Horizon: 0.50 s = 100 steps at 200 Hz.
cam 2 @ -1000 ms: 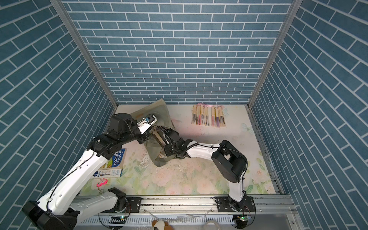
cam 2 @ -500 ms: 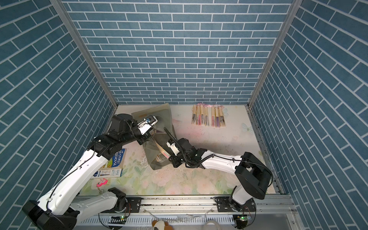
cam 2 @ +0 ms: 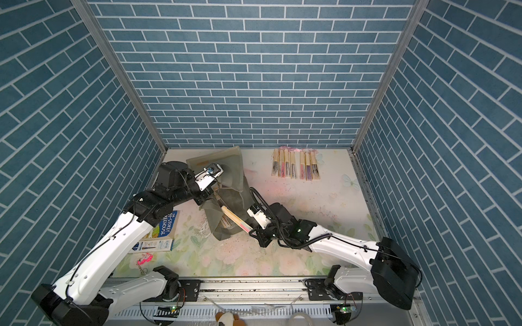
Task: Take out the folding fans from the tote bags
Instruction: Pick up the folding fan from the canvas bag.
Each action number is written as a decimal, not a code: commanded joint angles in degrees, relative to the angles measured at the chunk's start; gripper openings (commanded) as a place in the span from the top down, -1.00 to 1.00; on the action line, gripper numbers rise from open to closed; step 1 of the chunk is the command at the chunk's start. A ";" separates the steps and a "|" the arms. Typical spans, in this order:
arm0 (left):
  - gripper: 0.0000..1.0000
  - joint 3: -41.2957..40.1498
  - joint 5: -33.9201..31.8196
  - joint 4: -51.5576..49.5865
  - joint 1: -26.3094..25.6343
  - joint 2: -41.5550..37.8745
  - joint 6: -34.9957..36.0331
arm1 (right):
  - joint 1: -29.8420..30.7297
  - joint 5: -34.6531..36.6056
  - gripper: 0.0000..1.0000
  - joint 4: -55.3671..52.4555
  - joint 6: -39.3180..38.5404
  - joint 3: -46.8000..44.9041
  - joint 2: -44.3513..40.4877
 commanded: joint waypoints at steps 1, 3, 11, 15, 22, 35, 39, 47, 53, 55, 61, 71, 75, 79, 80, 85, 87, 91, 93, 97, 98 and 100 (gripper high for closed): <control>1.00 0.06 -0.03 0.54 -0.13 0.01 0.00 | 0.18 -1.94 0.87 -3.58 -5.65 -0.54 -5.06; 1.00 0.06 -0.03 0.54 -0.17 0.01 0.02 | 0.19 -1.86 0.87 -3.86 -5.68 -0.63 -5.54; 1.00 0.05 -0.03 0.47 -0.13 -0.07 -0.01 | 0.23 -1.48 0.86 -4.77 -5.78 -1.18 -7.02; 1.00 0.05 -0.04 0.45 -0.13 -0.02 0.07 | 0.15 -1.25 0.87 -5.04 -5.74 -1.50 -7.85; 1.00 0.01 -0.04 0.46 -0.17 0.01 0.09 | 0.22 -1.10 0.87 -5.46 -5.70 -2.18 -9.13; 1.00 0.06 -0.12 0.45 -0.13 0.01 0.03 | 0.18 -0.75 0.88 -6.08 -5.69 -3.17 -11.31; 1.00 0.05 -0.12 0.46 -0.17 -0.03 0.08 | 0.19 -0.63 0.88 -6.20 -5.56 -3.49 -11.85; 1.00 0.06 -0.12 0.50 -0.13 0.04 0.08 | 0.19 -0.58 0.88 -6.39 -5.35 -3.93 -12.80; 1.00 0.05 -0.12 0.46 -0.13 0.06 0.03 | 0.23 -0.66 0.89 -6.50 -5.12 -4.07 -13.54; 1.00 0.03 -0.12 0.45 -0.18 0.09 0.08 | 0.18 -0.68 0.89 -6.52 -5.04 -4.15 -13.81; 1.00 0.06 -0.12 0.49 -0.20 0.12 0.05 | 0.19 -0.59 0.89 -6.41 -4.91 -4.23 -14.67; 1.00 -0.01 -0.13 0.46 -0.13 0.13 0.08 | 0.19 0.22 0.89 -6.13 -4.72 -4.35 -16.45; 1.00 0.01 -0.20 0.52 -0.18 0.19 0.07 | 0.19 0.60 0.89 -6.00 -4.72 -4.36 -17.35; 1.00 0.03 -0.22 0.46 -0.14 0.27 0.04 | 0.12 1.06 0.89 -5.87 -4.72 -4.43 -18.26; 1.00 0.05 -0.22 0.46 -0.13 0.27 0.03 | 0.10 1.17 0.89 -5.85 -4.67 -4.44 -18.42; 1.00 0.05 -0.21 0.47 -0.18 0.26 0.06 | 0.16 1.83 0.90 -5.92 -4.76 -4.36 -19.41; 1.00 0.06 -0.21 0.46 -0.19 0.27 0.04 | 0.21 2.09 0.90 -5.92 -4.78 -4.29 -20.00; 1.00 -0.02 -0.23 0.45 -0.17 0.25 0.03 | 0.19 2.55 0.90 -5.94 -4.87 -4.22 -20.92; 1.00 -0.03 -0.26 0.45 -0.21 0.22 0.03 | 0.17 2.76 0.90 -5.99 -4.89 -4.17 -21.39; 1.00 -0.03 -0.27 0.45 -0.22 0.18 0.04 | 0.16 3.27 0.90 -6.13 -5.02 -4.04 -22.38; 1.00 -0.03 -0.29 0.45 -0.22 0.14 0.04 | 0.16 3.37 0.90 -6.11 -5.05 -4.02 -22.59; 1.00 -0.03 -0.30 0.48 -0.22 0.11 0.03 | 0.16 3.62 0.90 -6.16 -5.13 -3.90 -22.97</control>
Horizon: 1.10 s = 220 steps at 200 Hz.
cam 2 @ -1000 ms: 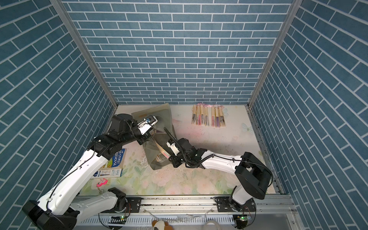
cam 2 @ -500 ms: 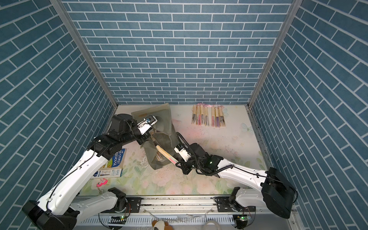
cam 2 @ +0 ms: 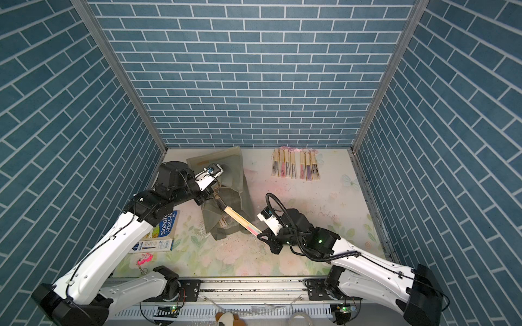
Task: Take out the folding fans from the tote bags
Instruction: Pick up the folding fan from the canvas bag, then place the folding fan at the center of the board.
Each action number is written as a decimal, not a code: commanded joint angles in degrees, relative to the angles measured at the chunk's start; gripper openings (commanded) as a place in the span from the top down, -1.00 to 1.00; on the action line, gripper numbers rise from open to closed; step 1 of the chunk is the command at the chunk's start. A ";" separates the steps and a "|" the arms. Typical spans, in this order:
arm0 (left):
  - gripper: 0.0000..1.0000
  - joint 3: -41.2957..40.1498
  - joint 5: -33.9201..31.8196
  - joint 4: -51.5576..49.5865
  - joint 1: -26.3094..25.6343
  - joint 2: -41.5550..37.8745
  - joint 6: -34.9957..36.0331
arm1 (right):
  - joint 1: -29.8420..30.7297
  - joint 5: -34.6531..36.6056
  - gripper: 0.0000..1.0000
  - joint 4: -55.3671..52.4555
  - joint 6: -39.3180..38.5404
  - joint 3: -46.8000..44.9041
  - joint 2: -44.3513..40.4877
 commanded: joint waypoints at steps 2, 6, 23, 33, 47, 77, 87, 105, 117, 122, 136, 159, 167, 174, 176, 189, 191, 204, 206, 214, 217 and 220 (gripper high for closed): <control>1.00 -0.03 -0.15 0.50 -0.17 0.01 0.10 | 0.12 3.16 0.90 -0.21 -2.40 0.70 -5.60; 1.00 -0.03 -0.15 0.63 -0.17 0.03 0.08 | 0.10 3.93 0.90 -0.40 -2.55 0.97 -6.39; 1.00 -0.04 -0.23 0.65 -0.20 0.03 0.07 | 0.04 7.91 0.90 -1.56 -4.03 2.73 -9.31; 1.00 -0.12 -0.27 0.54 -0.18 0.06 0.20 | -0.19 10.82 0.91 -1.57 -4.63 3.80 -10.78; 1.00 -0.12 -0.32 0.51 -0.21 0.10 0.16 | -0.70 15.09 0.91 -1.13 -5.24 4.97 -12.07; 1.00 -0.29 -0.30 0.70 -0.20 0.19 0.15 | -5.27 23.24 0.96 -2.70 -3.78 8.39 -10.92; 1.00 -0.21 -0.24 0.68 -0.22 0.17 0.17 | -7.10 23.92 0.96 -3.92 -3.26 9.51 -9.38; 1.00 -0.30 -0.19 0.69 -0.17 0.27 0.12 | -9.41 26.34 0.96 -6.62 -3.19 11.73 -5.90; 1.00 -0.21 -0.06 0.68 -0.22 0.37 0.08 | -11.37 27.73 0.96 -7.35 -3.50 13.03 -3.17; 1.00 -0.16 0.03 0.64 -0.20 0.45 0.04 | -12.47 27.56 0.96 -7.43 -3.59 13.47 -2.06; 1.00 -0.05 0.05 0.42 -0.20 0.78 0.08 | -16.22 26.65 0.96 -6.77 -4.04 14.88 1.37; 1.00 -0.18 0.20 0.69 -0.21 0.70 -0.02 | -23.68 24.34 0.98 -5.03 -4.16 18.24 8.91; 1.00 -0.28 0.21 0.76 -0.27 0.63 0.01 | -26.49 23.62 0.98 -4.88 -3.66 19.91 12.10; 1.00 -0.38 0.16 0.84 -0.27 0.54 -0.03 | -29.18 22.50 0.98 -3.94 -3.28 20.91 14.76; 1.00 -0.43 0.19 0.89 -0.26 0.41 0.00 | -29.99 22.00 0.98 -3.75 -3.14 21.18 15.54; 1.00 -0.56 0.12 1.02 -0.35 0.35 0.00 | -34.80 20.29 1.00 -3.80 -2.61 23.99 20.54; 1.00 -0.62 0.12 1.02 -0.39 0.38 -0.04 | -35.48 20.11 1.00 -3.78 -2.62 24.39 21.56; 1.00 -0.73 0.14 1.11 -0.36 0.36 0.06 | -40.13 17.92 1.00 -4.29 -2.70 27.67 27.74; 1.00 -0.73 0.12 1.07 -0.40 0.43 0.11 | -40.84 17.41 1.00 -4.69 -2.73 28.23 28.67; 1.00 -0.73 0.18 1.09 -0.39 0.47 0.06 | -43.60 15.34 1.00 -5.65 -3.20 30.67 32.55; 1.00 -0.73 0.05 1.10 -0.42 0.38 0.09 | -44.53 14.78 1.00 -5.77 -3.33 31.53 33.85; 1.00 -0.73 0.11 1.06 -0.41 0.41 0.16 | -45.62 14.24 1.00 -5.88 -3.47 32.32 35.35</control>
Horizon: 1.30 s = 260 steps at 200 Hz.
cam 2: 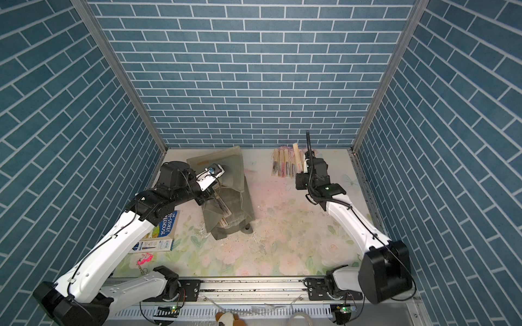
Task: Take out the folding fans from the tote bags
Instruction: Place the folding fan at the center of the board.
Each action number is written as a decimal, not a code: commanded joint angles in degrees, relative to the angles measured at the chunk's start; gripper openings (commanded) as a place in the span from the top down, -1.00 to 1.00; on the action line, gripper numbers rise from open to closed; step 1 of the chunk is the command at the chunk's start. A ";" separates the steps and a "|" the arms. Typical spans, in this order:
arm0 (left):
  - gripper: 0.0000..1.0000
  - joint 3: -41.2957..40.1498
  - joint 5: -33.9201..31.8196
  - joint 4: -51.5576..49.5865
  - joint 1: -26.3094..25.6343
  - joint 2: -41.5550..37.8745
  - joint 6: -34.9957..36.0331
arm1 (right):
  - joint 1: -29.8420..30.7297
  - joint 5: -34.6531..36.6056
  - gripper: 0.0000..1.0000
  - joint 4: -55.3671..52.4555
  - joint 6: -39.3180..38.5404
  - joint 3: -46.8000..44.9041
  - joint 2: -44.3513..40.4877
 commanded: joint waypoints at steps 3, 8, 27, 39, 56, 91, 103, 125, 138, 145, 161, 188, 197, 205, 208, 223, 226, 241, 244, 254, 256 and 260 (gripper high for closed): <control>1.00 -0.60 0.06 1.00 -0.21 -0.13 0.17 | -7.52 -5.85 1.00 -1.65 -1.21 6.59 9.58; 1.00 -0.64 -0.01 0.94 -0.21 -0.16 0.16 | -9.01 -6.22 1.00 -2.55 -1.36 8.29 11.99; 1.00 -0.83 -0.10 1.11 -0.22 -0.29 0.22 | -15.32 -11.88 1.00 -4.77 -0.65 14.10 20.30; 1.00 -0.93 -0.19 1.21 -0.25 -0.43 0.30 | -18.87 -13.93 1.00 -7.44 0.46 18.78 25.53; 1.00 -0.94 -0.10 1.17 -0.30 -0.41 0.43 | -23.19 -19.11 1.00 -8.37 0.35 23.87 32.24; 1.00 -0.93 -0.24 1.08 -0.26 -0.36 0.41 | -27.73 -24.95 1.00 -15.13 -1.73 37.18 45.27; 1.00 -1.01 -0.34 1.03 -0.31 -0.43 0.54 | -27.97 -26.03 1.00 -17.95 -3.10 41.52 49.70; 1.00 -0.93 -0.28 1.07 -0.35 -0.38 0.51 | -28.09 -27.85 1.00 -19.85 -4.12 47.17 54.75; 1.00 -1.01 -0.19 1.02 -0.31 -0.27 0.53 | -28.02 -29.77 1.00 -21.44 -4.62 51.01 57.91; 1.00 -1.02 -0.19 1.02 -0.32 -0.23 0.51 | -27.97 -31.15 1.00 -22.80 -5.10 53.50 59.70; 1.00 -0.94 -0.19 1.01 -0.31 -0.05 0.50 | -27.88 -32.79 1.00 -26.77 -6.04 59.92 63.68; 1.00 -1.02 -0.45 0.95 -0.40 -0.17 0.67 | -27.87 -34.24 1.00 -31.14 -7.28 66.46 67.45; 1.00 -1.02 -0.54 0.87 -0.42 -0.12 0.67 | -27.79 -34.60 1.00 -32.35 -7.42 67.38 68.00; 1.00 -1.02 -0.54 0.85 -0.40 -0.13 0.65 | -27.77 -34.68 1.00 -32.73 -7.54 67.37 68.07; 1.00 -1.02 -0.54 0.85 -0.40 -0.10 0.69 | -27.79 -34.67 0.99 -32.82 -7.56 67.23 67.95; 1.00 -0.93 -0.54 0.77 -0.40 0.06 0.76 | -27.50 -36.12 1.00 -32.92 -7.88 65.76 67.28; 1.00 -0.93 -0.54 0.76 -0.40 0.08 0.78 | -27.45 -36.18 0.99 -32.98 -7.95 65.46 67.03; 1.00 -0.93 -0.47 0.80 -0.41 0.12 0.73 | -26.77 -35.60 0.99 -32.62 -8.34 63.07 65.35; 1.00 -0.93 -0.46 0.73 -0.41 0.15 0.67 | -26.60 -35.43 0.99 -32.40 -8.35 62.39 65.02; 1.00 -0.85 -0.33 0.68 -0.40 0.15 0.76 | -26.23 -35.32 0.98 -31.73 -8.33 60.53 63.84; 1.00 -0.91 -0.29 0.67 -0.40 0.12 0.79 | -26.15 -35.23 0.98 -31.56 -8.35 60.22 63.65; 1.00 -0.93 -0.33 0.67 -0.40 0.08 0.81 | -26.00 -35.06 0.97 -31.24 -8.27 59.59 63.43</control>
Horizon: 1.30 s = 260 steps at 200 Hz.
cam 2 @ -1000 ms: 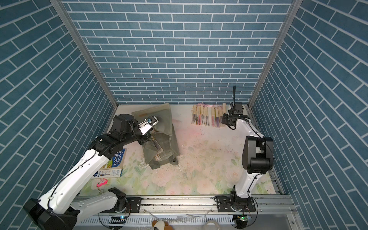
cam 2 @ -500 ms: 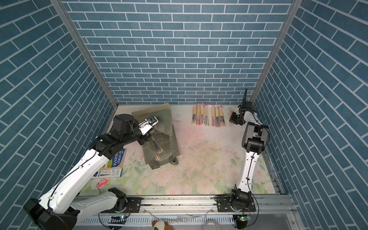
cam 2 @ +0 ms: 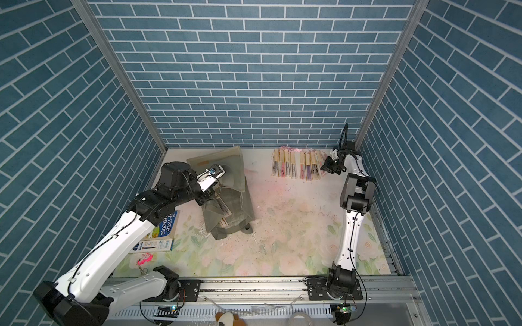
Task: Take out the folding fans from the tote bags
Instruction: Place the folding fan at the center of the board, then pick up the folding fan from the canvas bag.
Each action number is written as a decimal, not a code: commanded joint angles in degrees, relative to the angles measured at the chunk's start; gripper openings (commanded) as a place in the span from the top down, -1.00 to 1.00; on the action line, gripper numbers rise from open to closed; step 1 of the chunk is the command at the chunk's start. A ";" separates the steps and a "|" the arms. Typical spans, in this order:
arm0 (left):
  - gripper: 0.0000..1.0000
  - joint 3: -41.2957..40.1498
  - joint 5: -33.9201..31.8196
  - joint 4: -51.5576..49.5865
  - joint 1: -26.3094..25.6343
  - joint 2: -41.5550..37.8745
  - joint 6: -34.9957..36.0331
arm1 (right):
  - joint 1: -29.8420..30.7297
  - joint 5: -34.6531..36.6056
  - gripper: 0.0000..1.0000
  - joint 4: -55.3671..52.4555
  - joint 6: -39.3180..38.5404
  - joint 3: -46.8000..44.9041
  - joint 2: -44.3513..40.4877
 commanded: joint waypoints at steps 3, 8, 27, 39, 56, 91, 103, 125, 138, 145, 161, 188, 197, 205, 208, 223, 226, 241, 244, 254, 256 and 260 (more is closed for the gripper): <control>1.00 -0.49 -0.30 0.37 -0.22 0.06 0.55 | 1.67 -0.24 0.96 -3.77 -2.01 -4.65 -3.17; 1.00 -0.56 -0.34 0.41 -0.22 -0.01 0.49 | 1.75 -0.08 0.93 -3.14 -1.68 -5.29 -3.45; 1.00 -0.67 -0.43 0.50 -0.49 -0.18 0.48 | 1.81 0.72 0.68 -2.53 -0.52 -6.03 -3.66; 1.00 -0.67 -0.52 0.47 -0.67 -0.18 0.59 | 1.74 1.32 0.53 -2.88 -0.44 -5.94 -3.78; 1.00 -0.67 -0.59 0.43 -0.75 -0.14 0.57 | 1.77 3.16 0.26 -3.53 -0.33 -6.07 -4.32; 1.00 -0.71 -0.52 0.50 -0.84 -0.27 0.64 | 1.77 8.02 -0.22 -1.64 0.58 -9.56 -8.34; 1.00 -0.67 -0.52 0.51 -0.84 -0.23 0.65 | 1.78 8.87 -0.32 -0.79 0.87 -10.77 -9.91; 1.00 -0.67 -0.52 0.41 -0.84 -0.18 0.65 | 1.81 11.15 -0.39 -0.35 2.05 -12.01 -12.63; 1.00 -0.67 -0.52 0.44 -0.84 -0.26 0.64 | 1.77 12.21 -0.40 1.93 3.26 -14.49 -15.24; 1.00 -0.67 -0.56 0.49 -0.84 -0.25 0.59 | 1.77 12.42 -0.40 3.26 3.81 -15.94 -16.85; 1.00 -0.67 -0.52 0.53 -0.84 -0.27 0.60 | 1.73 12.69 -0.40 5.86 5.17 -19.34 -21.16; 1.00 -0.50 -0.48 0.26 -1.00 -0.03 0.58 | 1.90 10.39 -0.32 11.86 8.78 -27.08 -28.09; 1.00 -0.41 -0.35 0.15 -0.93 -0.16 0.61 | 2.18 8.70 -0.27 15.36 11.27 -30.91 -30.81; 1.00 -0.41 -0.34 0.21 -0.96 -0.18 0.63 | 2.73 7.06 -0.21 18.67 13.68 -34.93 -33.08; 1.00 -0.41 -0.34 0.16 -0.93 -0.18 0.65 | 3.00 6.38 -0.18 19.92 14.47 -36.04 -33.97; 1.00 -0.47 -0.43 0.25 -0.93 -0.28 0.64 | 4.98 4.70 -0.08 25.97 19.06 -43.96 -38.31; 1.00 -0.45 -0.43 0.16 -1.00 -0.21 0.59 | 5.53 4.66 -0.05 27.36 20.01 -45.71 -39.43; 1.00 -0.24 -0.35 -0.02 -0.94 -0.24 0.51 | 8.82 6.05 0.04 33.39 24.67 -54.03 -44.90; 1.00 -0.23 -0.41 0.02 -0.93 -0.29 0.49 | 9.43 6.24 0.05 34.77 25.46 -55.61 -46.07; 1.00 -0.14 -0.26 -0.15 -0.95 -0.36 0.50 | 12.18 6.06 0.06 38.73 27.26 -60.74 -49.81; 1.00 -0.17 -0.26 -0.15 -0.97 -0.47 0.42 | 12.92 6.20 0.07 39.24 27.53 -61.63 -50.64; 1.00 -0.22 -0.28 -0.12 -0.99 -0.55 0.45 | 14.05 6.84 0.11 39.89 28.20 -63.35 -52.14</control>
